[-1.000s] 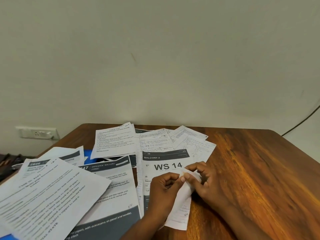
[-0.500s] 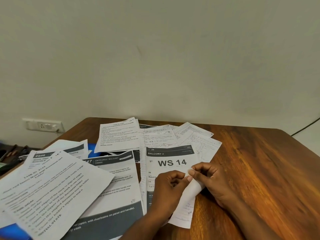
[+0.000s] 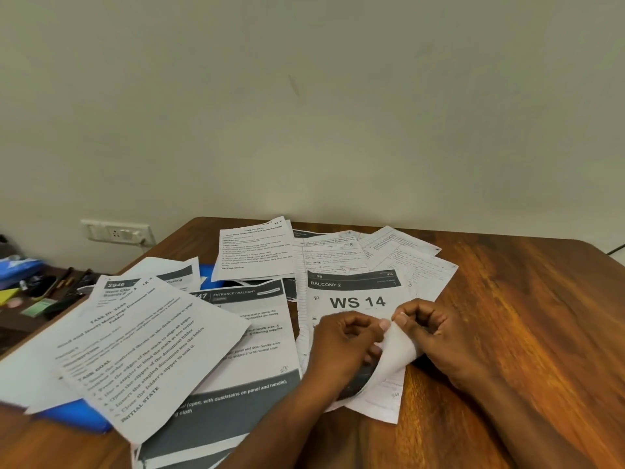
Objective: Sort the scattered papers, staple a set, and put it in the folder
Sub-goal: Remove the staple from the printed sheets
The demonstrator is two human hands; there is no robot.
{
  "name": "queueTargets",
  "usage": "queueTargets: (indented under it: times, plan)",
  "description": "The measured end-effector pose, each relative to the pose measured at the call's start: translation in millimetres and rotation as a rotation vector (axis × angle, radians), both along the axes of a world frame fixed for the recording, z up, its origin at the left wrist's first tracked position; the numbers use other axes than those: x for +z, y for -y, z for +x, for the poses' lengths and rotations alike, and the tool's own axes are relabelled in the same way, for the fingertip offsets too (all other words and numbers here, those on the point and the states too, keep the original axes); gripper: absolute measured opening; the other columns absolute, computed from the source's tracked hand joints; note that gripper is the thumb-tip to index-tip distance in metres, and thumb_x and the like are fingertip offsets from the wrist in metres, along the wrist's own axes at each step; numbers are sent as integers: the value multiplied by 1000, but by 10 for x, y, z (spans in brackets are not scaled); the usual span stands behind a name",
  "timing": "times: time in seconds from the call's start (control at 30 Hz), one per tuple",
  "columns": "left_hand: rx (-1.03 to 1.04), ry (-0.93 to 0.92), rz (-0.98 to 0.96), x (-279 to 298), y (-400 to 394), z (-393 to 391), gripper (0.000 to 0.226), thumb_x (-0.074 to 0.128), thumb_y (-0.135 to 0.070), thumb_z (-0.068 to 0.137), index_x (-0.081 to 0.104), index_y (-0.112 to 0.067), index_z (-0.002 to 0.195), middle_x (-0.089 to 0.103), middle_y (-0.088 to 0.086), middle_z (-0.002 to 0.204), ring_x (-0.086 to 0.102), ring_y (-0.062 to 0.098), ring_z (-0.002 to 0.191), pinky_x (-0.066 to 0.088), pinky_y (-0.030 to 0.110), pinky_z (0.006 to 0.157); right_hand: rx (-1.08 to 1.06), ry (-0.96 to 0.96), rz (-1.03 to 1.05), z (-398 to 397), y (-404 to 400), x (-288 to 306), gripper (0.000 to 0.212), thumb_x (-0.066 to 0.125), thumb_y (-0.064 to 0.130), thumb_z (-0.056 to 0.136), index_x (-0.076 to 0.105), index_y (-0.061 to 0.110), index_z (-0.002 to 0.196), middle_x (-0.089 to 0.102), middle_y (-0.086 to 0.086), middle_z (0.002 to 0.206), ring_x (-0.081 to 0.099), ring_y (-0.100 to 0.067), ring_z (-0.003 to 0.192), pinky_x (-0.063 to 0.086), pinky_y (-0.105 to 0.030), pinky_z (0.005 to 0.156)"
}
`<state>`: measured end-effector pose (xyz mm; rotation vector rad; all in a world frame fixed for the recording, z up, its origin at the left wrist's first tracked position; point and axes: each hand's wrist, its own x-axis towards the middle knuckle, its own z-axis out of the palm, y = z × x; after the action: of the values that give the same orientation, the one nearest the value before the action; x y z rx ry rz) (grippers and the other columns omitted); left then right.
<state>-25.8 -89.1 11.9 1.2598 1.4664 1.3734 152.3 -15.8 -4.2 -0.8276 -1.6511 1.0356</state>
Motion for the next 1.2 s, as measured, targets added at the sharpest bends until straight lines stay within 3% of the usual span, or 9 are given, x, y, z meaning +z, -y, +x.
queueTargets:
  times: [0.07, 0.2, 0.33, 0.47, 0.53, 0.77, 0.87, 1.0, 1.2]
  plan:
    - [46, 24, -41, 37, 8, -202, 21, 85, -36, 84, 80, -19, 95, 80, 2, 82, 75, 12, 69, 61, 32, 69, -15, -15, -20, 26, 4, 25, 44, 77, 63, 79, 77, 20, 89, 77, -5, 97, 71, -23, 92, 57, -31, 77]
    - [258, -321, -88, 44, 91, -614, 36, 87, -49, 76, 75, -28, 102, 75, -11, 88, 71, 4, 83, 58, 28, 76, -69, -64, -58, 104, -38, 56, 13, 65, 17, 99, 72, 7, 95, 75, -3, 92, 64, -20, 88, 52, -20, 70]
    - [257, -498, -255, 121, 251, -699, 43, 84, -58, 76, 64, -28, 99, 63, -20, 87, 62, 1, 80, 49, 22, 66, -160, -112, -100, 134, -51, 68, 16, 61, 28, 99, 68, 14, 99, 73, 5, 91, 64, -25, 89, 53, -31, 65]
    - [79, -256, -427, 190, 433, -551, 49, 84, -51, 80, 56, -17, 102, 77, 7, 70, 67, 18, 53, 55, 29, 52, -272, -111, -77, 156, -96, 62, 12, 58, 21, 105, 68, 19, 99, 73, 10, 92, 65, -25, 94, 55, -46, 73]
    - [-42, -104, -511, 247, 507, -468, 52, 83, -42, 85, 49, -13, 112, 77, 15, 72, 67, 23, 51, 56, 30, 50, -307, -119, -68, 164, -103, 62, 12, 58, 21, 105, 68, 22, 98, 73, 9, 94, 65, -25, 94, 56, -48, 74]
    - [-126, 452, -419, 357, 524, -386, 71, 90, 0, 70, 47, -5, 126, 74, 28, 86, 71, 26, 58, 61, 30, 51, -340, -150, -50, 229, -135, 62, 10, 59, 20, 105, 67, 21, 98, 73, 15, 86, 61, -13, 81, 48, -32, 65]
    - [-94, 513, -362, 378, 530, -399, 81, 92, 3, 56, 53, -4, 126, 76, 28, 93, 76, 31, 71, 62, 29, 54, -328, -135, -42, 239, -126, 68, 11, 60, 19, 104, 68, 21, 97, 74, 13, 88, 62, -10, 79, 49, -32, 62]
    - [-29, 491, -339, 348, 544, -416, 63, 86, 10, 70, 56, -2, 125, 77, 24, 89, 77, 31, 75, 63, 30, 56, -284, -112, -28, 233, -103, 94, 12, 61, 14, 104, 69, 18, 96, 76, 9, 90, 65, -4, 81, 52, -27, 65]
    - [-49, 519, -393, 273, 539, -456, 52, 86, -25, 81, 63, -4, 123, 78, 24, 105, 79, 35, 89, 66, 34, 62, -152, -99, -52, 242, -45, 148, 10, 61, 9, 102, 68, 5, 98, 77, 3, 95, 69, -9, 89, 56, -22, 70]
